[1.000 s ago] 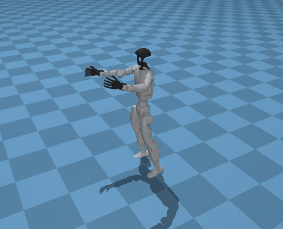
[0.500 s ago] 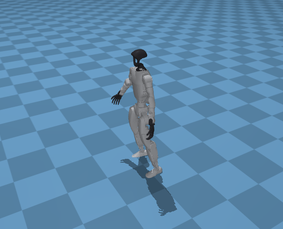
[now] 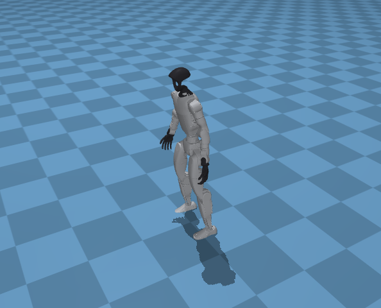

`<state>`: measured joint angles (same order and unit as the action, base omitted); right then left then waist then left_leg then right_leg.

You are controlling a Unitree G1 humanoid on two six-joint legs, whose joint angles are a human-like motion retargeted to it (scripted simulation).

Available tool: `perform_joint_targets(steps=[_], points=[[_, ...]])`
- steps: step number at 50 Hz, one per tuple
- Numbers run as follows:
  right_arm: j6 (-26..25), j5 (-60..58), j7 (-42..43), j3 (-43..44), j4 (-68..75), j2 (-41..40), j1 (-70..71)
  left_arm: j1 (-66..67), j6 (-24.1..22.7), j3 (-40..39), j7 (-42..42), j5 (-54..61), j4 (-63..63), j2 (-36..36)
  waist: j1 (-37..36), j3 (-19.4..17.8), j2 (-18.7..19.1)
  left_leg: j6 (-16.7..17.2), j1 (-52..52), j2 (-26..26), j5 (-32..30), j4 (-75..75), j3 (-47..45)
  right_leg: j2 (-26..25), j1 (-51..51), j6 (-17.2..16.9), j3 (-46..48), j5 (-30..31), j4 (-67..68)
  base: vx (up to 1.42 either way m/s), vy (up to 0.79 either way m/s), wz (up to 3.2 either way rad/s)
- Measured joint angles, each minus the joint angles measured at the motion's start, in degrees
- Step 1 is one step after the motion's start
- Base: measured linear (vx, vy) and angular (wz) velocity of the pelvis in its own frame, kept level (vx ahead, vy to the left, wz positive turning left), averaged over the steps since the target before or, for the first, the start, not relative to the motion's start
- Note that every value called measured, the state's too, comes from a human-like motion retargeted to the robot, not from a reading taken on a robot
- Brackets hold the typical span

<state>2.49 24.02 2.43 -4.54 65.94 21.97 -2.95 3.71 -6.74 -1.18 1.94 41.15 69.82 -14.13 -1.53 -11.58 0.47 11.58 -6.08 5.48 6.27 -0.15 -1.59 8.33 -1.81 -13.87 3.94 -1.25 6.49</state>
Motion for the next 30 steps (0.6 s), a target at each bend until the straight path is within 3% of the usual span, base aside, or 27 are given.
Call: perform_joint_targets(steps=[7,17,30], points=[[0.0,-0.3,0.7,-1.3,0.9,1.6,-0.9,0.6,-1.0,-2.4,1.3,-0.2,-0.5,0.0,-0.2,0.2,-1.1,-0.4,0.8,-0.8,-0.8,-0.9,3.4,0.1,-0.6,0.1,-1.5,1.5,-3.4,-0.03,0.00,0.03],[-0.3,1.3,1.0,2.3,0.4,0.4,-4.3,-0.2,1.3,-2.5,0.3,2.1,4.1,-0.5,-2.2,1.7,-2.2,-1.3,0.1,-1.3,-0.5,-1.8,8.1,-0.1,0.1,0.2,-2.8,0.1,-0.6,0.00,0.00,0.00],[-0.7,4.4,0.3,4.8,4.3,2.0,-1.7,-6.7,1.1,-5.8,-0.1,3.6,8.2,-7.1,-0.1,2.9,-1.1,-1.3,-0.4,-1.7,0.1,-1.7,12.2,-0.1,-0.3,0.1,-3.5,-1.5,1.3,0.00,0.00,0.00]])
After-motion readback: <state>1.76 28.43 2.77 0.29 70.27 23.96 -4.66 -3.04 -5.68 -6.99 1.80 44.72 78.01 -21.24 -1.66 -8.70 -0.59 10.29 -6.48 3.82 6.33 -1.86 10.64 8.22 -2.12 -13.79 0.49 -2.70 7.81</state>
